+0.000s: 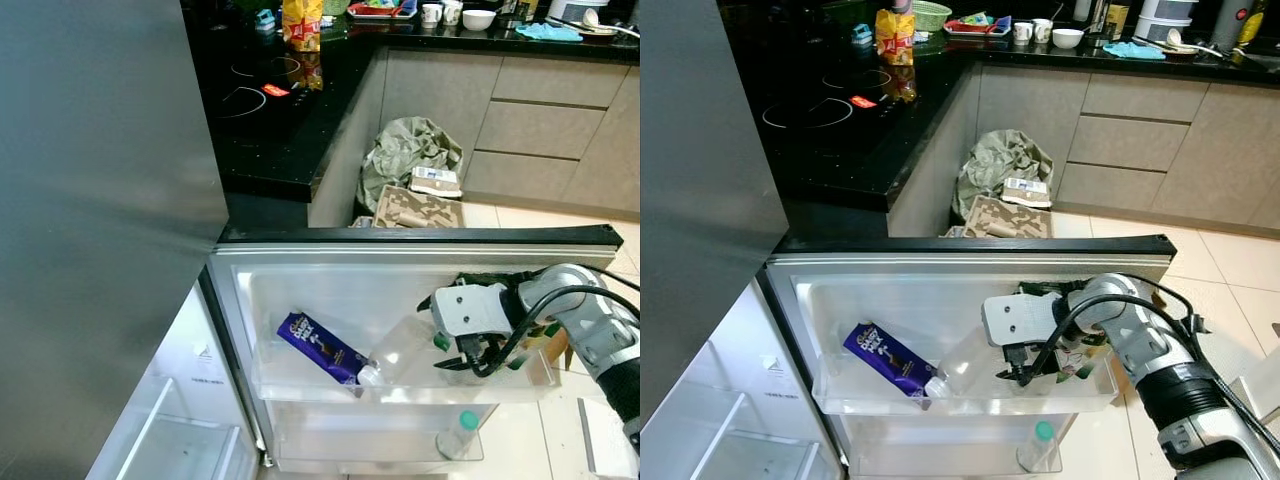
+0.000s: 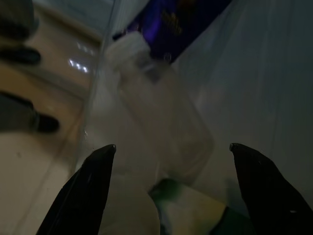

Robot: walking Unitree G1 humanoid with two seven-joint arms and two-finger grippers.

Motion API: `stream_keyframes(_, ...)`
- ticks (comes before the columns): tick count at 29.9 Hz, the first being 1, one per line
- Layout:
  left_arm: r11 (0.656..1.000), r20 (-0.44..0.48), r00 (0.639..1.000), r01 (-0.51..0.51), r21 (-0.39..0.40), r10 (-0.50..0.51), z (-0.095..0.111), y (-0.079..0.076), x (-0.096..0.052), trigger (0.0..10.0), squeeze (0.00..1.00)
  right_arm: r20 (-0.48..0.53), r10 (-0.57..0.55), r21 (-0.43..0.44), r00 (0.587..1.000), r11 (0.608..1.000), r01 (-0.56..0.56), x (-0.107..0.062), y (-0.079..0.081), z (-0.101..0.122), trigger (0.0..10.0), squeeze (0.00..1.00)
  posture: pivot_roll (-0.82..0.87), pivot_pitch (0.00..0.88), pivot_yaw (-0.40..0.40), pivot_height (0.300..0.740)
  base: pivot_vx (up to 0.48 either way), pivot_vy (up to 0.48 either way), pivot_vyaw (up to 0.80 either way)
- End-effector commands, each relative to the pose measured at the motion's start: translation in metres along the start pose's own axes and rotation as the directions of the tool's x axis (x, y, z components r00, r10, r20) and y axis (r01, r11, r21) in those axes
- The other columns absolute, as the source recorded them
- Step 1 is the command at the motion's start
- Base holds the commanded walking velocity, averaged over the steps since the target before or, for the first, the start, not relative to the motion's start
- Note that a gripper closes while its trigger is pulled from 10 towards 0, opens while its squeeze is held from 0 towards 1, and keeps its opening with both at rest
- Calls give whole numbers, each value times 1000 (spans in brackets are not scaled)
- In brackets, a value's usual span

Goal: Restocking fridge

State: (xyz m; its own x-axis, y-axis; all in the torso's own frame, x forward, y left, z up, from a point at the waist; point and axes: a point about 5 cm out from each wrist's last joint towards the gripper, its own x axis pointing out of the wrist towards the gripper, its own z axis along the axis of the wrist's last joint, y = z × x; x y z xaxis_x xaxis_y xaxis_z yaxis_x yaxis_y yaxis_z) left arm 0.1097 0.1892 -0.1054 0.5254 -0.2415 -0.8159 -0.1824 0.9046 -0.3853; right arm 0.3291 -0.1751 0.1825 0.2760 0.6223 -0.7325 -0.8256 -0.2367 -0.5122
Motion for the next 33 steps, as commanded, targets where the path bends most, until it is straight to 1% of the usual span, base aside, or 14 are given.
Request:
stream_keyframes(1, 1000, -29, 1000, -3, -7, 3, -10, -1, -1, 10000, 0, -11, 4, -28, 1000, 1000, -4, 4, -1, 1, 10000, 1000, -149, 36, -22, 740, 0, 0, 0)
stream_keyframes(2, 1000, -28, 1000, -3, -7, 3, -9, -1, -1, 10000, 0, -8, 7, -29, 1000, 1000, -7, 6, -2, 1, 10000, 1000, -149, 36, -22, 740, 0, 0, 0)
stream_keyframes(3, 1000, -28, 1000, -3, -7, 3, -9, 0, -1, 10000, 0, 2, -1, -46, 1000, 999, 1, 8, -4, 4, 10000, 0, -148, 41, -21, 740, 0, 0, 0)
stream_keyframes(6, 1000, -27, 1000, -3, -5, 3, -9, 0, -2, 10000, 0, 13, -24, -108, 1000, 994, 26, 14, -10, 10, 10000, 0, -150, 43, -19, 740, 0, 0, 0)
stream_keyframes(12, 1000, -28, 1000, -2, -5, 2, -8, 1, -2, 10000, 0, 53, -31, -161, 998, 986, 39, 23, -17, 23, 10000, 0, -150, 44, -18, 740, 0, 0, 0)
stream_keyframes(15, 1000, -28, 1000, -1, -5, 1, -9, 1, -2, 10000, 0, 50, -10, -191, 999, 981, 19, 28, -17, 25, 10000, 0, -146, 47, -17, 740, 0, 0, 0)
stream_keyframes(16, 1000, -29, 1000, -1, -5, 1, -9, 1, -2, 10000, 0, 38, 17, -224, 999, 975, -8, 31, -17, 27, 10000, 0, -146, 47, -17, 740, 0, 0, 0)
stream_keyframes(17, 1000, -29, 1000, -1, -5, 1, -9, 1, -2, 10000, 0, 34, 24, -233, 999, 972, -16, 32, -17, 28, 10000, 0, -146, 47, -17, 740, 0, 0, 0)
stream_keyframes(24, 1000, -27, 1000, -1, -6, 1, -9, 2, -2, 10000, 0, 18, 65, -270, 998, 961, -58, 30, -20, 31, 10000, 0, -146, 48, -18, 740, 0, 0, 0)
stream_keyframes(26, 1000, -28, 1000, -2, -6, 2, -9, 2, -3, 10000, 0, -8, 126, -304, 992, 945, -123, 29, -21, 35, 10000, 0, -143, 48, -20, 740, 0, 0, 0)
stream_keyframes(28, 1000, -28, 1000, -2, -6, 2, -9, 2, -3, 10000, 0, -10, 142, -308, 990, 941, -138, 29, -21, 36, 10000, 0, -146, 47, -24, 740, 0, 0, 0)
stream_keyframes(29, 1000, -26, 1000, 1, -8, -1, -9, 1, -2, 10000, 0, -2, 177, -327, 984, 930, -168, 32, -21, 41, 10000, 0, -146, 47, -25, 740, 0, 0, 0)
stream_keyframes(30, 1000, -25, 1000, 2, -8, -2, -9, 1, -2, 10000, 0, -1, 183, -332, 983, 927, -173, 33, -20, 42, 10000, 0, -146, 47, -25, 740, 0, 0, 0)
stream_keyframes(33, 1000, -23, 1000, 10, -6, -10, -8, -2, -1, 10000, 0, 2, 199, -359, 980, 915, -185, 44, -22, 50, 10000, 0, -146, 41, -28, 740, 0, 0, 0)
